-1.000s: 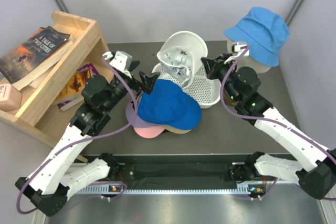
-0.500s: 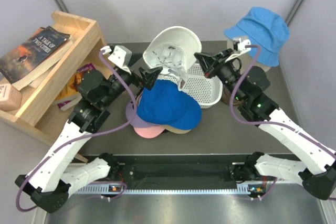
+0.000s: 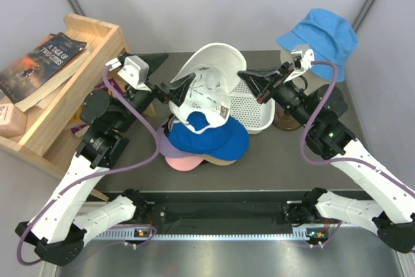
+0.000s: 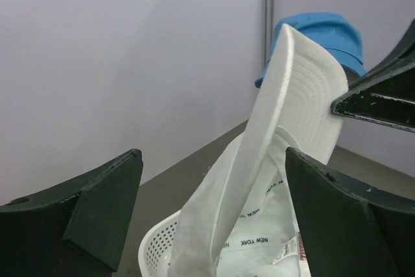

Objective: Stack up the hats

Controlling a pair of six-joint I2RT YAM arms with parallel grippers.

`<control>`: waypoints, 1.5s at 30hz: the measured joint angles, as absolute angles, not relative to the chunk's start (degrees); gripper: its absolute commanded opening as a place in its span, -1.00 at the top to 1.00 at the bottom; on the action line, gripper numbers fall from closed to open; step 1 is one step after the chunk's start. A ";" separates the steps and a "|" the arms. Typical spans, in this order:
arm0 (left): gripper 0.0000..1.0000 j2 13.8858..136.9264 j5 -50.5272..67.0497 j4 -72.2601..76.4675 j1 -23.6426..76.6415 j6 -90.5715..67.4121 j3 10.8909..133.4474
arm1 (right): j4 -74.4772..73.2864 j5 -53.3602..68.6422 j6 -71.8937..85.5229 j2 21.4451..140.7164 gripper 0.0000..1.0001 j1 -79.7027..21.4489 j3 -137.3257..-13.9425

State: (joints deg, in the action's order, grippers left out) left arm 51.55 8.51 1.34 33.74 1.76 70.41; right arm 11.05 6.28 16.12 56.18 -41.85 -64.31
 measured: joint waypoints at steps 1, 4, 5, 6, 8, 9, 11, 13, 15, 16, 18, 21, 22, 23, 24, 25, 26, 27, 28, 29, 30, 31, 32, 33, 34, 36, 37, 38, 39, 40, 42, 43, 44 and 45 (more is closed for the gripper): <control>-0.37 51.68 9.82 1.34 33.74 1.96 70.41 | 10.96 6.98 16.05 56.18 1.00 -41.85 -64.38; 0.81 52.51 14.59 1.28 33.74 2.94 70.41 | 10.50 8.73 16.03 56.18 1.00 -41.85 -64.62; 1.00 52.99 16.38 1.13 33.74 3.36 70.41 | 10.48 9.17 16.03 56.18 1.00 -41.87 -64.64; 1.00 53.56 18.09 0.80 33.74 4.19 70.39 | 10.26 9.39 16.03 56.18 0.92 -41.87 -64.64; 1.00 53.91 18.83 0.32 33.50 5.26 69.97 | 9.21 8.71 16.03 56.21 0.50 -41.85 -64.95; 1.00 53.87 19.05 0.51 33.39 5.61 69.38 | 8.36 7.97 16.21 56.42 0.05 -41.87 -65.32; 1.00 53.23 19.25 0.43 33.43 6.39 67.70 | 7.20 5.80 17.08 56.82 -0.26 -41.98 -66.06; 1.00 52.51 18.98 0.49 33.54 7.40 65.63 | 6.11 3.01 18.22 56.86 -0.45 -41.95 -66.43; 1.00 51.99 18.26 0.84 33.54 8.51 63.72 | 5.61 0.97 20.40 56.55 -0.50 -41.95 -66.43; 1.00 51.88 17.93 1.23 33.54 9.02 63.05 | 5.41 0.51 21.47 56.34 -0.56 -41.98 -66.43; 1.00 51.94 17.15 1.52 33.54 9.91 62.65 | 5.13 -0.05 25.32 55.48 -0.59 -41.98 -66.43; 1.00 52.97 15.75 2.39 34.09 11.81 62.98 | 5.85 1.02 31.05 54.26 -0.61 -41.98 -66.46; 1.00 53.56 15.20 2.57 34.39 12.43 63.31 | 6.59 1.91 33.17 54.04 -0.61 -41.98 -66.52; 1.00 54.54 13.78 2.70 35.24 13.78 63.99 | 7.42 2.94 35.20 54.00 -0.62 -41.98 -66.67; 1.00 55.53 12.45 2.87 36.14 15.09 64.64 | 7.81 3.73 36.69 54.17 -0.62 -41.98 -66.94; 1.00 56.64 10.87 2.94 37.28 16.47 65.36 | 8.45 4.93 38.70 54.63 -0.62 -41.98 -67.46; 1.00 57.45 9.63 2.98 38.46 17.72 66.00 | 9.06 5.98 40.25 55.24 -0.62 -41.98 -68.01; 1.00 58.41 7.86 2.96 39.94 19.33 66.70 | 9.43 6.72 41.39 55.81 -0.63 -41.98 -68.42; 1.00 59.40 6.11 3.05 41.54 21.39 67.44 | 10.07 7.53 42.76 56.55 -0.64 -41.98 -68.93; 1.00 60.14 4.40 3.11 43.20 23.27 67.90 | 10.37 8.23 43.92 57.32 -0.64 -41.98 -69.41; 1.00 60.71 2.68 3.11 44.91 25.32 68.18 | 10.70 8.86 44.95 58.11 -0.64 -41.98 -69.69; 1.00 61.01 1.48 3.22 45.98 26.74 68.20 | 10.76 9.37 45.80 58.87 -0.64 -41.98 -70.00; 1.00 61.30 -0.01 3.40 47.44 28.84 68.20 | 10.68 9.72 46.59 59.59 -0.64 -41.98 -70.32; 1.00 61.52 -1.63 3.57 48.99 31.03 68.25 | 10.52 9.87 46.89 60.18 -0.64 -41.98 -70.57; 1.00 61.71 -2.96 3.73 50.15 33.15 68.25 | 9.93 10.00 47.40 61.01 -0.65 -41.95 -71.18; 1.00 62.02 -4.69 4.21 51.99 36.32 68.27 | 8.97 10.00 47.88 62.26 -0.65 -41.95 -72.34; 1.00 62.13 -5.93 4.38 52.75 37.98 68.27 | 8.54 9.98 48.12 62.78 -0.65 -41.91 -73.03; 1.00 62.15 -6.94 4.62 53.34 39.57 68.27 | 8.19 9.98 48.27 63.05 -0.65 -41.82 -73.56; 1.00 62.17 -7.27 4.84 53.54 40.69 68.27 | 7.97 9.96 48.60 63.07 -0.65 -41.74 -73.73; 1.00 62.11 -7.64 5.17 53.78 42.26 68.25 | 7.90 9.91 48.84 63.07 -0.65 -41.54 -73.80; 1.00 61.78 -7.97 6.57 54.41 44.75 67.48 | 7.88 9.89 49.76 63.02 -0.65 -41.17 -73.82; 1.00 61.36 -8.10 7.79 54.63 46.19 66.52 | 7.68 9.87 50.24 63.02 -0.65 -40.93 -73.82; 1.00 60.88 -8.32 8.58 54.83 47.53 65.56 | 7.40 9.87 50.59 63.02 -0.65 -40.75 -73.80; 1.00 60.47 -8.47 9.08 54.98 48.69 64.82 | 7.11 9.87 50.78 63.02 -0.65 -40.69 -73.78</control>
State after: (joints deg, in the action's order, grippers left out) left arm 60.47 -8.47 9.08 54.98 48.69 64.82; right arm 7.11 9.87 50.78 63.02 -40.69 -73.78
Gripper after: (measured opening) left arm 0.066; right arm 0.825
